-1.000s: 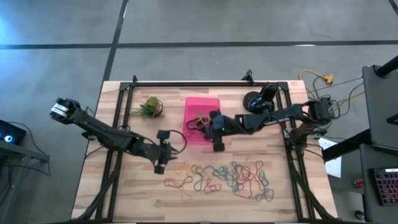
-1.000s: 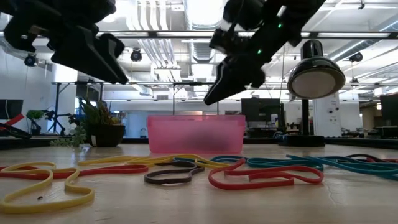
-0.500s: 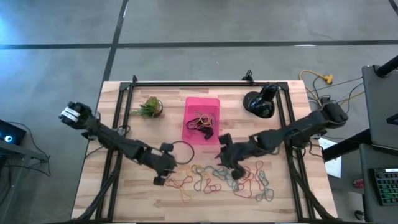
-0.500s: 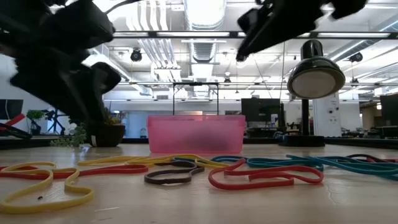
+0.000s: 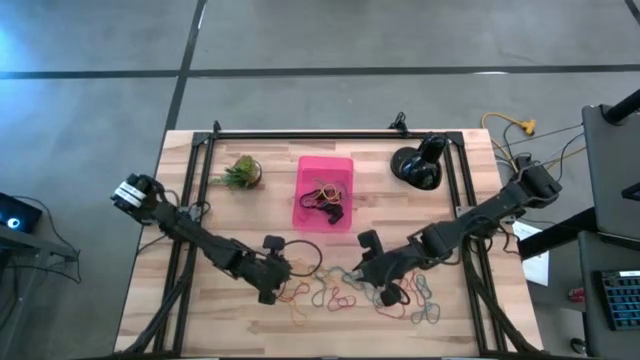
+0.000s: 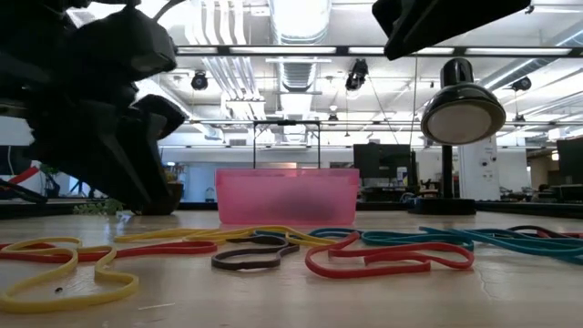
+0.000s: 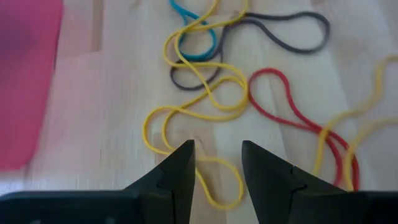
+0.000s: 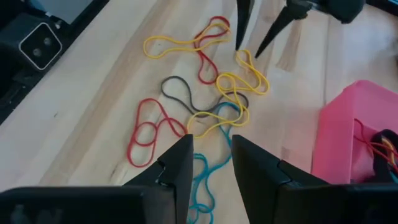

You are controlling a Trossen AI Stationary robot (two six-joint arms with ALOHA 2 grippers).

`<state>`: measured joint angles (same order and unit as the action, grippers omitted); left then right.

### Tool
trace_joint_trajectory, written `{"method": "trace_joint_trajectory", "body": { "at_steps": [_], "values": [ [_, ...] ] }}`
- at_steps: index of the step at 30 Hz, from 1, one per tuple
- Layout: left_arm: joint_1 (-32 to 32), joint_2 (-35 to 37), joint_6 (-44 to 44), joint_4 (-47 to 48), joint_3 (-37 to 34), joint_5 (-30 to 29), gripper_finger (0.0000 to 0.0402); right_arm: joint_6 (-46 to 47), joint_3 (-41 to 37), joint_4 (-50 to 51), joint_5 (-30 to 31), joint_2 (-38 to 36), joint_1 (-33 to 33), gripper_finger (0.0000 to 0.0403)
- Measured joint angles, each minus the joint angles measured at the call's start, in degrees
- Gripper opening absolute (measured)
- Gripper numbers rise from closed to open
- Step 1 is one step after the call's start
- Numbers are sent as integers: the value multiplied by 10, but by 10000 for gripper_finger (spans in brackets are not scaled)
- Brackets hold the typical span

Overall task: Pick and place rubber bands into bin
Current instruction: Put the yellow rubber bands into the pink bin

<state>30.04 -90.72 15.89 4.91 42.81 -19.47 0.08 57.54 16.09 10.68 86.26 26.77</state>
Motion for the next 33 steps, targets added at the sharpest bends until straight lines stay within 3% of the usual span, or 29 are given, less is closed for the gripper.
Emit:
{"method": "trace_joint_trajectory", "body": {
  "at_steps": [16,33],
  "values": [
    [-4,-50,121,2,27,-23,116,31,-16,-2,0,0,8,81],
    [-7,-62,155,47,28,-29,116,45,-26,-7,0,1,8,79]
  ]
}}
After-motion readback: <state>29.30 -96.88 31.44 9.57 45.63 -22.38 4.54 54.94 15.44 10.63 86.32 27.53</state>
